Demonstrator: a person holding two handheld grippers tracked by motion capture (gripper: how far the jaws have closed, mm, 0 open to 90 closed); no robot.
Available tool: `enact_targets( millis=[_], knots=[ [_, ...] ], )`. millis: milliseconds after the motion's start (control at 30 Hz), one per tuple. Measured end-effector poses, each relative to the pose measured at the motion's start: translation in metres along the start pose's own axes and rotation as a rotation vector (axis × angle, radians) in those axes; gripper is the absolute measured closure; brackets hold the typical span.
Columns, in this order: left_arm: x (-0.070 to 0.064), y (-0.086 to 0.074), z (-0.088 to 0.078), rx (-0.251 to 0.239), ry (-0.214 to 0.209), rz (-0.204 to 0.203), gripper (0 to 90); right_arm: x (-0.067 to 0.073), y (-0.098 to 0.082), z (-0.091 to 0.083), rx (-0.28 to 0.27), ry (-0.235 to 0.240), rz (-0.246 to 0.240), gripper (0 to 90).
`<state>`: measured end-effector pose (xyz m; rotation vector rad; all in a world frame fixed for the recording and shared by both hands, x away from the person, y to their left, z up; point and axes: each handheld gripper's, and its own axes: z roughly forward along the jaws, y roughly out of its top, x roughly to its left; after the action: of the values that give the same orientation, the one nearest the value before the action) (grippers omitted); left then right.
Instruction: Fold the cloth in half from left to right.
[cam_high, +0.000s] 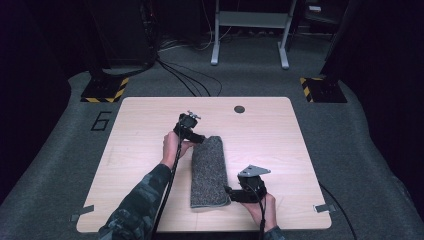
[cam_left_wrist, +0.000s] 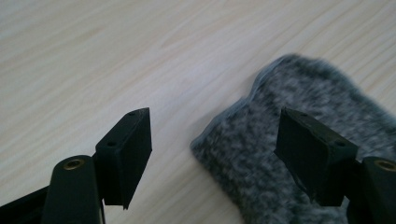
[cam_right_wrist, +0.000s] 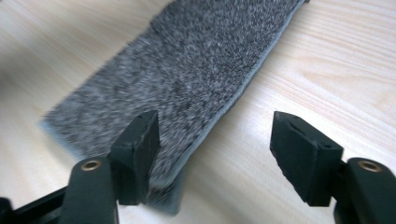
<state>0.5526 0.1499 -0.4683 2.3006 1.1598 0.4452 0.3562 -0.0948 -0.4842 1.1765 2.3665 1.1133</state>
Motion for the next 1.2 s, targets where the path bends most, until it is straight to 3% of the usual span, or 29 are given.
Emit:
enact_targets(
  millis=[67, 100, 133, 167, 267, 367, 500, 533, 767, 1000, 1067, 1100, 1167, 1200],
  knots=[
    [0.001, -0.006, 0.007, 0.017, 0.016, -0.006, 26.6, -0.001, 0.0, 0.01, 0.033, -0.017, -0.03, 31.6],
    [0.003, -0.009, 0.01, 0.024, 0.022, -0.004, 26.6, 0.001, -0.001, 0.014, 0.051, -0.023, -0.015, 30.7],
    [0.003, -0.011, 0.012, 0.035, 0.02, -0.011, 26.6, 0.0, -0.003, 0.019, 0.061, -0.03, -0.043, 30.2],
    [0.004, -0.013, 0.015, 0.039, 0.024, -0.017, 26.5, 0.003, -0.005, 0.022, 0.086, -0.04, -0.023, 29.2],
    [0.006, -0.018, 0.022, 0.058, 0.045, -0.01, 26.4, 0.002, -0.012, 0.028, 0.115, -0.049, -0.06, 25.8],
    [0.008, -0.022, 0.025, 0.055, 0.038, -0.028, 25.6, 0.002, -0.018, 0.027, 0.114, -0.056, -0.049, 24.0],
    [0.008, -0.023, 0.025, 0.054, 0.037, -0.019, 24.9, 0.0, -0.023, 0.024, 0.117, -0.052, -0.036, 24.1],
    [0.007, -0.023, 0.025, 0.052, 0.037, -0.019, 24.8, -0.002, -0.023, 0.024, 0.115, -0.055, -0.06, 24.2],
    [0.004, -0.026, 0.025, 0.044, -0.008, -0.017, 21.6, 0.009, -0.031, 0.018, 0.115, -0.057, -0.047, 24.5],
    [-0.007, -0.032, 0.023, 0.028, -0.038, 0.011, 20.1, 0.021, -0.038, 0.009, 0.145, -0.038, -0.065, 24.5],
    [-0.009, -0.034, 0.021, 0.027, -0.049, 0.013, 20.0, 0.023, -0.039, 0.006, 0.164, -0.024, -0.046, 24.5],
    [-0.01, -0.034, 0.021, 0.026, -0.056, 0.012, 19.6, 0.022, -0.039, 0.004, 0.172, -0.002, -0.026, 24.9],
    [-0.008, -0.035, 0.017, 0.009, -0.079, -0.007, 18.2, 0.012, -0.036, 0.003, 0.137, 0.048, -0.038, 24.7],
    [-0.006, -0.034, 0.015, 0.006, -0.086, -0.013, 17.4, 0.007, -0.032, 0.002, 0.127, 0.052, -0.026, 24.7]
  ],
)
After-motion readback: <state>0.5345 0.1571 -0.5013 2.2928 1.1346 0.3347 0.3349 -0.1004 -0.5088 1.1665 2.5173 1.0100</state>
